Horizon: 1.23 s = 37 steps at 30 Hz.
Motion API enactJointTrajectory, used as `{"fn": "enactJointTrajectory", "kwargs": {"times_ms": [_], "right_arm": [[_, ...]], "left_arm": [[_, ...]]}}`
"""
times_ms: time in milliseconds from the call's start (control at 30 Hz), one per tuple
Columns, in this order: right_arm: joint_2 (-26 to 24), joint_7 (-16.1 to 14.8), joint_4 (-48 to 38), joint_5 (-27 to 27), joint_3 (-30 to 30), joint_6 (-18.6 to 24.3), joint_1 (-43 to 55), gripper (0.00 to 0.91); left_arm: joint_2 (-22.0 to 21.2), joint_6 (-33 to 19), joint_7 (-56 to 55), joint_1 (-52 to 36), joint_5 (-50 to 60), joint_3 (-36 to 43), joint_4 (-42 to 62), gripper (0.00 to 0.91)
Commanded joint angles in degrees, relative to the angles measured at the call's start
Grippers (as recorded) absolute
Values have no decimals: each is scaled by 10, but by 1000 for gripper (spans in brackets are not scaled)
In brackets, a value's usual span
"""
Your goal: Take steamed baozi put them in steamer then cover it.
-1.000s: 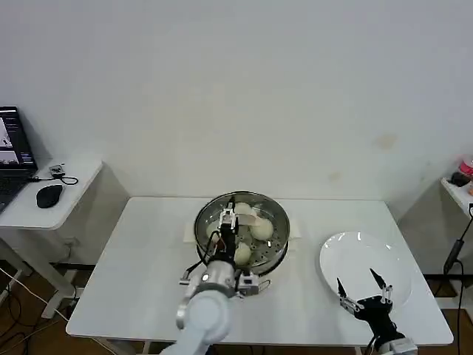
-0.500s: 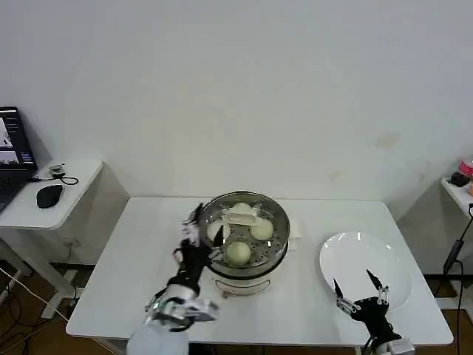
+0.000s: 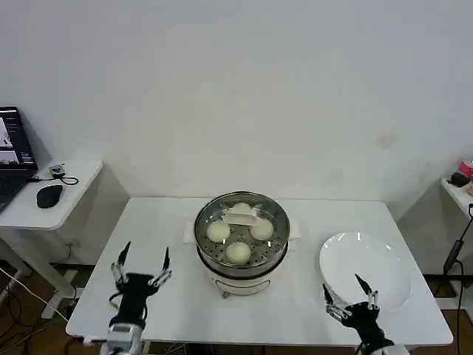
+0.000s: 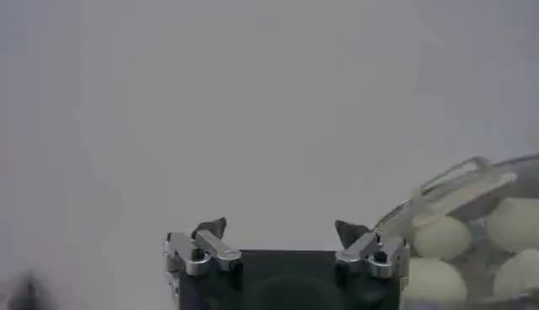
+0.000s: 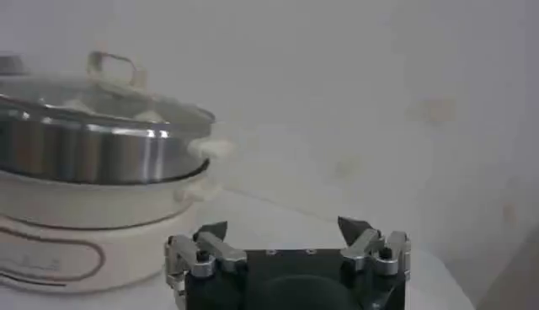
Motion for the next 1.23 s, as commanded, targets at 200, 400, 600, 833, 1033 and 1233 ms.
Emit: {"fn": "enactJointTrajectory", "kwargs": {"times_ms": [200, 400, 600, 833, 1033, 1233], "right_arm": [[-5, 18, 8, 22, -35, 7, -20, 907], [4, 21, 6, 6, -43, 13, -17, 907], [11, 29, 7, 3, -51, 14, -16, 907], [11, 35, 2, -1, -56, 13, -16, 907], [10, 38, 3, -2, -54, 16, -18, 907], [10, 37, 7, -3, -55, 17, -20, 907]], "left_arm": [[-5, -107, -13, 134, -150, -69, 34, 907], [-3, -101, -14, 129, -142, -72, 31, 907], [-5, -99, -8, 129, -128, -68, 36, 907], [-6, -98, -6, 126, -116, -67, 44, 907], [-6, -98, -4, 126, -110, -64, 47, 907], [-5, -97, -3, 126, -109, -62, 46, 907]]}}
